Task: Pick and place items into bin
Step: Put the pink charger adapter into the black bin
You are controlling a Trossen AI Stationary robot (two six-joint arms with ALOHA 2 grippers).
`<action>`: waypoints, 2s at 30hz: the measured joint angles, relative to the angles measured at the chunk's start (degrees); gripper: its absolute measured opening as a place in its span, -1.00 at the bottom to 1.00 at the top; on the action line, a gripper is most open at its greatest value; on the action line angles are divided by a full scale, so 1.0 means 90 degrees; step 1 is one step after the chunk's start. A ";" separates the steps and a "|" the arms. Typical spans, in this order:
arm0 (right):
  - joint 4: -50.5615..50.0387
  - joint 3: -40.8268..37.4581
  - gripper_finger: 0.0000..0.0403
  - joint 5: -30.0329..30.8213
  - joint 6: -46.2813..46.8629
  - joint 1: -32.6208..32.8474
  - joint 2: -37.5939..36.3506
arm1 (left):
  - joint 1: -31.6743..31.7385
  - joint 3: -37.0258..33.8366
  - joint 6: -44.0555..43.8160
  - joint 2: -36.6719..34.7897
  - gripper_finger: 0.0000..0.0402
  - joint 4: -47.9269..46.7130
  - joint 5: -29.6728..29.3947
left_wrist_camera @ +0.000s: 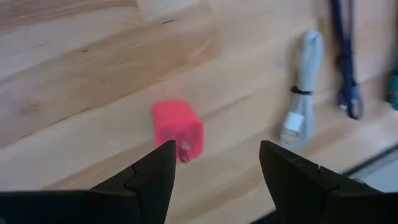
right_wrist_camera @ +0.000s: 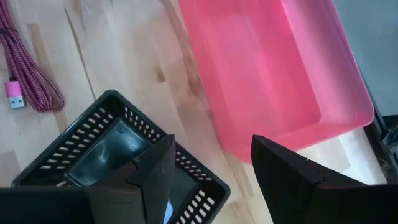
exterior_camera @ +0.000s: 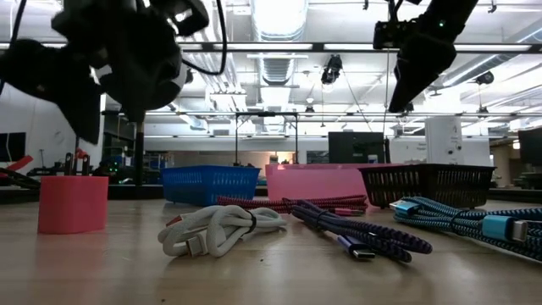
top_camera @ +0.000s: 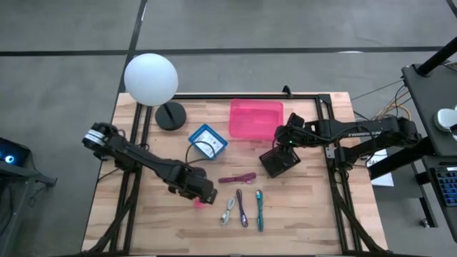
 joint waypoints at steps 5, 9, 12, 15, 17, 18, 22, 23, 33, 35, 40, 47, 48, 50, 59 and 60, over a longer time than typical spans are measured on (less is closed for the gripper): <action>0.0020 0.0000 -0.03 0.0000 -0.0002 0.0000 0.0000 | -0.0006 0.0045 -0.0065 0.0415 0.07 -0.0028 -0.0041; 0.0018 0.0000 -0.03 -0.0007 0.0000 0.0000 0.0000 | -0.0015 0.0043 -0.0207 0.0523 0.07 -0.0108 -0.0067; 0.0026 0.0000 -0.03 -0.0007 -0.0002 0.0000 0.0000 | -0.0027 0.0043 -0.0214 0.0542 0.07 -0.0126 -0.0065; 0.0047 0.0000 -0.03 -0.0007 -0.0002 -0.0002 0.0000 | -0.0069 0.0030 -0.0214 0.0542 0.07 -0.0142 -0.0054; 0.0060 0.0000 -0.03 -0.0007 -0.0002 -0.0002 0.0000 | -0.0093 -0.0004 -0.0203 0.0542 0.07 -0.0165 0.0007; 0.0068 0.0000 -0.03 -0.0007 -0.0002 -0.0002 0.0000 | -0.0096 -0.0021 -0.0156 0.0542 0.07 -0.0176 0.0082; 0.0134 -0.0002 -0.03 -0.0007 -0.0033 -0.0002 0.0000 | -0.0104 -0.0114 -0.0160 0.0545 0.07 -0.0173 0.0358; 0.0127 -0.0002 -0.03 -0.0007 -0.0056 -0.0002 0.0000 | -0.0106 -0.0115 -0.0158 0.0545 0.07 -0.0155 0.0355; 0.0139 -0.0002 -0.03 -0.0005 -0.0070 -0.0002 -0.0002 | -0.0113 -0.0171 -0.0160 0.0581 0.07 -0.0084 0.0365; 0.0138 -0.0002 -0.03 -0.0006 -0.0070 -0.0002 -0.0002 | -0.0111 -0.0186 -0.0165 0.0597 0.07 -0.0092 0.0368; 0.0142 -0.0002 -0.03 -0.0005 -0.0072 -0.0002 -0.0002 | -0.0111 -0.0177 -0.0168 0.0710 0.07 -0.0059 0.0368; 0.0142 -0.0002 -0.03 -0.0005 -0.0112 -0.0002 -0.0002 | -0.0110 -0.0154 -0.0172 0.0970 0.07 0.0216 0.0438; 0.0142 -0.0002 -0.03 -0.0005 -0.0117 0.0000 -0.0002 | -0.0111 -0.0154 -0.0173 0.1003 0.06 0.0231 0.0477; 0.0142 -0.0002 -0.03 -0.0005 -0.0119 0.0000 -0.0002 | -0.0109 -0.0154 -0.0176 0.1031 0.02 0.0224 0.0569; 0.0137 -0.0002 -0.03 -0.0005 -0.0119 0.0000 -0.0002 | -0.0111 -0.0152 -0.0111 0.1012 -0.31 0.0242 0.0610; 0.0137 -0.0002 -0.03 -0.0005 -0.0119 0.0000 -0.0002 | -0.0111 -0.0152 -0.0107 0.1003 -0.31 0.0240 0.0610</action>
